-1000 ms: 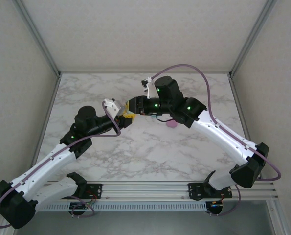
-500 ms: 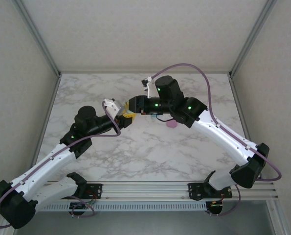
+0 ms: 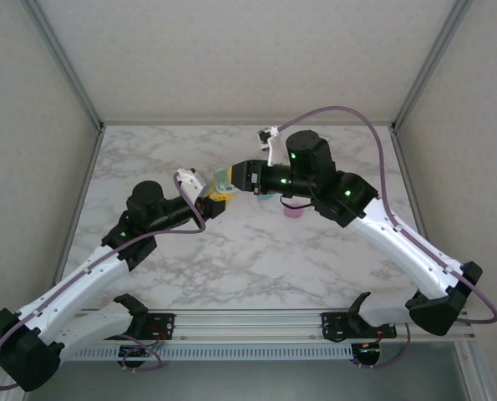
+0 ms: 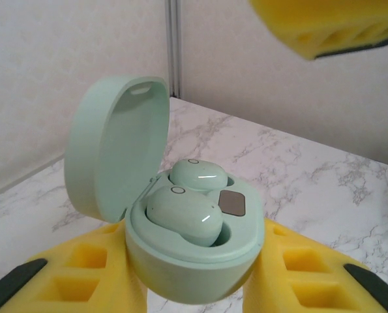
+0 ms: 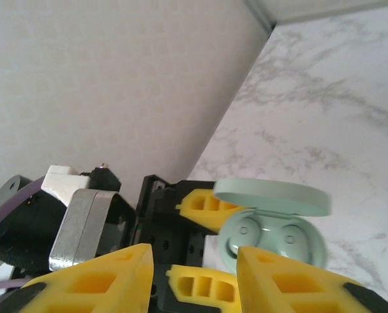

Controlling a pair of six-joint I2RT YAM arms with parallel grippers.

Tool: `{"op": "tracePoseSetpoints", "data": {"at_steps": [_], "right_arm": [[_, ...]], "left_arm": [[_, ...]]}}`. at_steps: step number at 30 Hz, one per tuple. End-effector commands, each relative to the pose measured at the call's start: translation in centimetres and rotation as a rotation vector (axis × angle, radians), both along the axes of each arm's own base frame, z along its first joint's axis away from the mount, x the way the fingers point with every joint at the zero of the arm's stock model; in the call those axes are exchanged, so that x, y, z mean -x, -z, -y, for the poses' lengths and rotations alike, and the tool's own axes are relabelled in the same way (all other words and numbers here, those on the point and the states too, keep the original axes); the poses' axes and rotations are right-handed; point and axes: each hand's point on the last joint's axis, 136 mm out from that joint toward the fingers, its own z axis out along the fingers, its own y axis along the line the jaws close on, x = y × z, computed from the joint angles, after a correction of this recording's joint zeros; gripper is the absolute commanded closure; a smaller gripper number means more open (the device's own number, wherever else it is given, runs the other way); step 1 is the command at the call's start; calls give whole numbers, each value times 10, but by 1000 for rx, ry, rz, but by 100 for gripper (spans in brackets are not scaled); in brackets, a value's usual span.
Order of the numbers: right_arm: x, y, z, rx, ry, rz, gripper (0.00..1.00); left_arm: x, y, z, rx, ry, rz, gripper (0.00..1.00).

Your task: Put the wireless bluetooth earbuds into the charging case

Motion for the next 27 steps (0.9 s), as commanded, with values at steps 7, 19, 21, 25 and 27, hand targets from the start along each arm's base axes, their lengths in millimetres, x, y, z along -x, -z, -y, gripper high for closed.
{"op": "tracePoseSetpoints", "data": {"at_steps": [7,19,21,25,27], "right_arm": [[-42,14,36,75,182,-60,55],[-44,33,-11,83,-61,-218,47],[-34,34,-13,60,-106,-225,46],[-13,25,-12,-32,-186,-213,44],[-6,24,-6,-60,-203,-222,42]], "left_arm": [[24,-27,7,-2,112,92,72],[21,-41,7,31,82,98,72],[17,-48,5,61,53,100,71],[11,-54,7,89,42,103,71],[11,-57,9,99,48,105,71]]}}
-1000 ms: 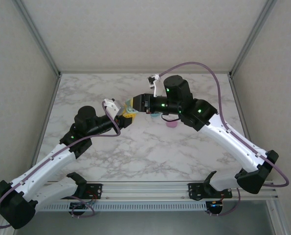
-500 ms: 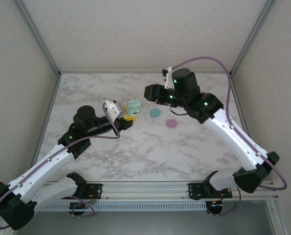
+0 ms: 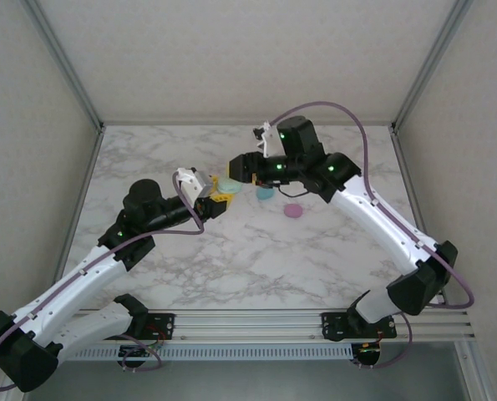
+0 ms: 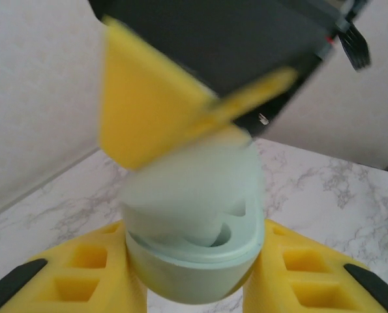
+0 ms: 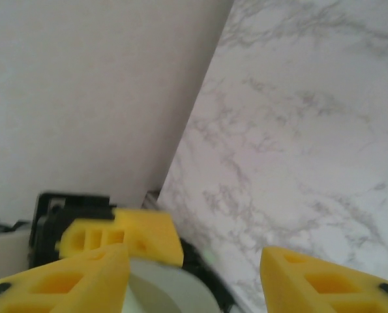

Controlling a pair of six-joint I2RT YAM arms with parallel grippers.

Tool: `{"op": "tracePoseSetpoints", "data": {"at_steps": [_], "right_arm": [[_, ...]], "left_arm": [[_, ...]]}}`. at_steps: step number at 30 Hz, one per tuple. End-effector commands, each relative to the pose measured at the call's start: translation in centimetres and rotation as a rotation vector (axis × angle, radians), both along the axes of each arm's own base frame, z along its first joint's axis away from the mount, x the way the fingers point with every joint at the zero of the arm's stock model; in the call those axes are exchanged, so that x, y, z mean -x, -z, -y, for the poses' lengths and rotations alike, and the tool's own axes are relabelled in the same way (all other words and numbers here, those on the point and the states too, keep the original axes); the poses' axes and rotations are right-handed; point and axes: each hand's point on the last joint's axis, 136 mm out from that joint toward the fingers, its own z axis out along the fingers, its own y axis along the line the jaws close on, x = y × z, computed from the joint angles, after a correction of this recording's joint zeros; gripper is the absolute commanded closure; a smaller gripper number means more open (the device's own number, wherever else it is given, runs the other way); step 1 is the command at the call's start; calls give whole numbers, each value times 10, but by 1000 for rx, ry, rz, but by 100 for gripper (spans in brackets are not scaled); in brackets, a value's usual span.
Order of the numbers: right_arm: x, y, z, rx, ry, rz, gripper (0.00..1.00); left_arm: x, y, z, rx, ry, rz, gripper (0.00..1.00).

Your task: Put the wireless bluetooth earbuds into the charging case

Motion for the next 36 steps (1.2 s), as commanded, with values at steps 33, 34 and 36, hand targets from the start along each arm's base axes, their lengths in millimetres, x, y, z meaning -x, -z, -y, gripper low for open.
{"op": "tracePoseSetpoints", "data": {"at_steps": [33,34,36], "right_arm": [[21,-15,4,-384,-127,-184,79],[19,-14,6,-384,-110,-178,80],[13,-11,11,-385,-64,-165,81]], "left_arm": [[0,-35,7,55,24,38,58],[-2,-32,6,44,12,30,56],[-5,-26,3,32,-14,17,45]]}}
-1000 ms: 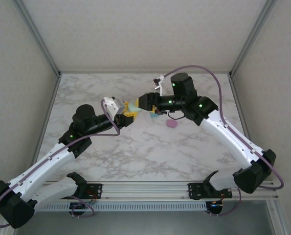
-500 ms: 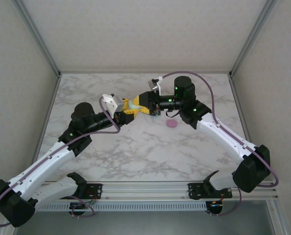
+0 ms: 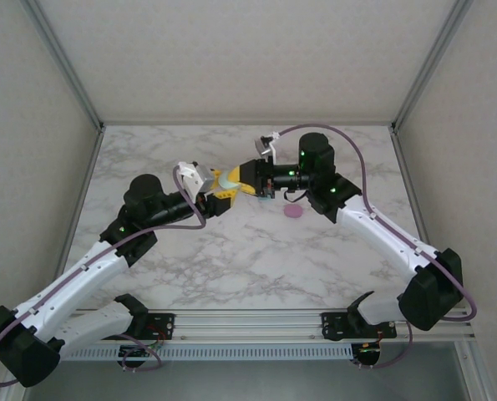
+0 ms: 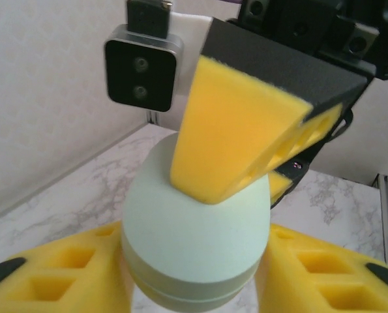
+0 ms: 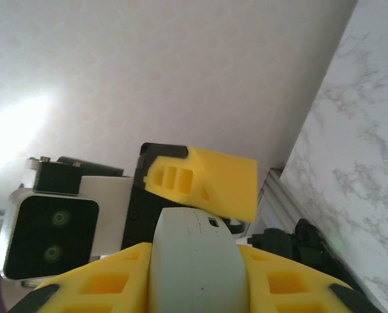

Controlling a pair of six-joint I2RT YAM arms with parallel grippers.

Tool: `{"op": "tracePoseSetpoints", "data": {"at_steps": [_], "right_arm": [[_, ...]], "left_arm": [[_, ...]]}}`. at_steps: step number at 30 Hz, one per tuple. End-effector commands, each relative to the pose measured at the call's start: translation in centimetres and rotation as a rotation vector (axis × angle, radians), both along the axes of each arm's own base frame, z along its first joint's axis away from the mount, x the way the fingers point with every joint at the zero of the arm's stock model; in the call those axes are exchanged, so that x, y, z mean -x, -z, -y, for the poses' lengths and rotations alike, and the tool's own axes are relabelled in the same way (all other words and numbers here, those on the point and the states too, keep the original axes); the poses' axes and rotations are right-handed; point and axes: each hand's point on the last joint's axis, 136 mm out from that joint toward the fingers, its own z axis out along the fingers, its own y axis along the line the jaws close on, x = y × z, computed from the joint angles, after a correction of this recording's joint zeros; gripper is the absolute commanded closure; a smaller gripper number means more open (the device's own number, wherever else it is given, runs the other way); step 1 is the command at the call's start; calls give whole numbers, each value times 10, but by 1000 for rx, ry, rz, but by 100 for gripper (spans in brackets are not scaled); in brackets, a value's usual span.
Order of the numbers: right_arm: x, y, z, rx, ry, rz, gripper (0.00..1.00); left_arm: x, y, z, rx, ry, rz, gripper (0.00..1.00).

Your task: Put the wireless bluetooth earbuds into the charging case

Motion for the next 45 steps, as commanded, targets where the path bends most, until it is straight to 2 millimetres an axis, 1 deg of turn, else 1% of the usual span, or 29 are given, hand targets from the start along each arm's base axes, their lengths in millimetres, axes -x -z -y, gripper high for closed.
{"op": "tracePoseSetpoints", "data": {"at_steps": [1,4,5,6,8,10,12,15,18,20,24,26,27,29,32,35,36,39,41,44,45], "right_arm": [[-13,5,15,9,118,33,82],[-24,18,29,27,215,29,83],[-28,25,36,44,250,29,83],[-34,40,45,89,307,19,83],[-46,77,67,206,426,-4,83],[-52,124,90,355,539,-43,83],[-52,175,105,466,595,-103,82],[-49,228,108,523,599,-190,82],[-51,256,99,521,563,-231,82],[-55,267,89,497,533,-240,82],[-63,281,72,473,470,-264,82],[-64,290,68,491,451,-280,82],[-65,296,68,502,447,-291,82],[-63,305,67,519,439,-306,81],[-58,316,71,553,430,-330,79],[-47,324,80,607,426,-345,75],[-44,326,84,624,428,-350,73],[-33,330,97,693,434,-354,62],[-28,327,107,733,449,-338,54],[-24,320,121,793,478,-304,46],[-24,314,127,819,496,-285,43]], "left_arm": [[-3,-7,-5,-6,-42,22,41],[-3,3,-7,-32,-53,-2,39],[-3,5,-9,-36,-62,-13,39],[-3,5,-12,-35,-76,-20,39],[-4,6,-17,-28,-107,-27,38],[-7,5,-25,-9,-158,-21,37],[-11,4,-34,13,-218,-16,32],[-16,3,-44,24,-285,-15,28],[-20,3,-48,25,-321,-26,20],[-21,2,-48,26,-322,-32,14],[-22,2,-48,27,-325,-44,11],[-22,2,-49,21,-331,-48,5],[-22,2,-51,18,-337,-48,0],[-21,3,-53,13,-345,-46,0],[-21,4,-55,10,-356,-44,0],[-23,6,-57,6,-368,-46,0],[-23,7,-56,5,-369,-47,0],[-24,8,-55,3,-367,-51,0],[-24,8,-55,8,-368,-49,0],[-25,7,-56,10,-373,-46,0],[-25,7,-56,10,-373,-46,0]]}}
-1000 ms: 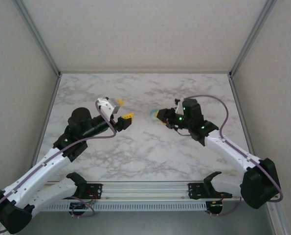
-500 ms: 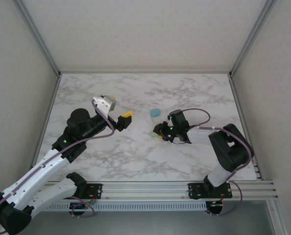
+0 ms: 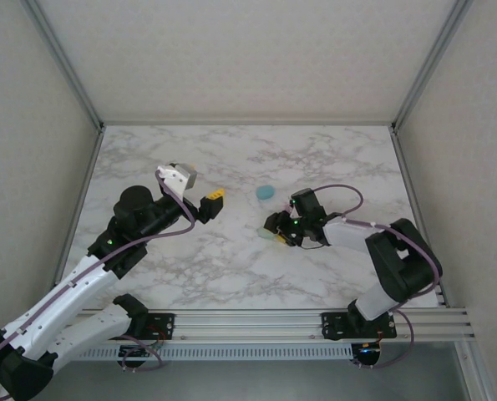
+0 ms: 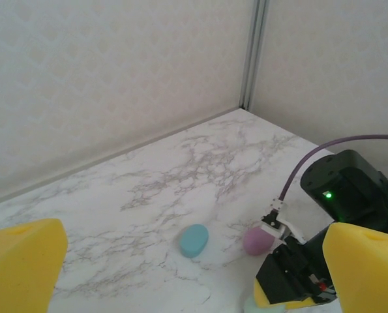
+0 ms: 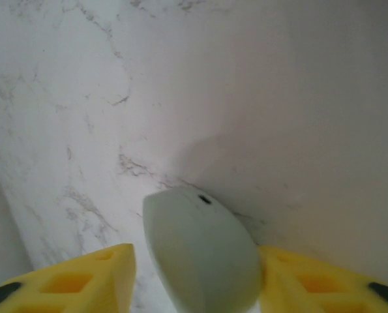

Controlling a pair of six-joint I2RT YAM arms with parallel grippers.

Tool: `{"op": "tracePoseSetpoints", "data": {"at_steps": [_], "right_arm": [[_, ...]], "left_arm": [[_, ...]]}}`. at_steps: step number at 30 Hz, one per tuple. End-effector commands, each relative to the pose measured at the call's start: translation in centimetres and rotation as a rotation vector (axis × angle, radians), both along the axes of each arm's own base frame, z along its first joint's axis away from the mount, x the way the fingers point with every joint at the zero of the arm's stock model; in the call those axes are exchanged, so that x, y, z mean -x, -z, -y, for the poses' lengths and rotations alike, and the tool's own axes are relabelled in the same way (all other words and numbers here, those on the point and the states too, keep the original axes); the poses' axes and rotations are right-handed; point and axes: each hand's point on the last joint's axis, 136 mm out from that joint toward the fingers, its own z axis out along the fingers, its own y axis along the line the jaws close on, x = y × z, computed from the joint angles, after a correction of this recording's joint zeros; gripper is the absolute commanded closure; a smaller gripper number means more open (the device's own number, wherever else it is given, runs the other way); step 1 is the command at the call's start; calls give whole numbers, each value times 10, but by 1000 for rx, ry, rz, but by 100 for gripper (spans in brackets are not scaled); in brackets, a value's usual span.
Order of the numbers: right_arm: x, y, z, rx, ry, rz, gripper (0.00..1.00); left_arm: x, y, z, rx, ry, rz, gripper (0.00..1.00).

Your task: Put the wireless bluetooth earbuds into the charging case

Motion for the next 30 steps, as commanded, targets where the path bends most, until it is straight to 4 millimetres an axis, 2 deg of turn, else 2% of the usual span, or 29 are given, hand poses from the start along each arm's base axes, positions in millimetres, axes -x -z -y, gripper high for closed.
{"op": "tracePoseSetpoints", "data": {"at_steps": [1,3,5,8,9,12,13,14,16,18,19,21,24,27,30], "right_arm": [[11,-4,30,154,12,14,43],[11,-14,45,232,33,37,42],[6,-38,70,347,79,113,41],[-5,-88,128,597,205,298,37],[-9,-106,151,693,259,367,34],[-19,-148,202,955,357,591,8],[-25,-155,210,1007,351,650,3],[-30,-158,216,1042,335,691,1],[-44,-146,229,1065,317,726,1],[-61,-115,235,1016,248,699,1],[-68,-106,235,1001,229,699,1],[-81,-84,230,979,163,699,1],[-99,-72,210,921,68,764,1],[-113,-62,202,909,43,840,1],[-124,-59,199,909,42,876,1]], "left_arm": [[-1,-3,-2,13,-16,10,0],[-1,-3,-3,10,-20,10,0],[-2,-2,-5,0,-33,10,0],[-14,6,-19,-34,-134,-8,0],[-23,13,-28,-58,-207,-31,0],[-50,39,-65,-129,-431,-129,0],[-57,52,-78,-146,-487,-179,0],[-63,61,-89,-147,-527,-216,0],[-74,78,-111,-123,-596,-268,0],[-84,94,-136,-86,-674,-272,0],[-88,100,-148,-72,-714,-267,0],[-93,116,-175,-54,-809,-259,0],[-98,138,-205,-65,-876,-294,0],[-103,157,-221,-82,-916,-313,0],[-108,173,-225,-64,-917,-310,0]]}}
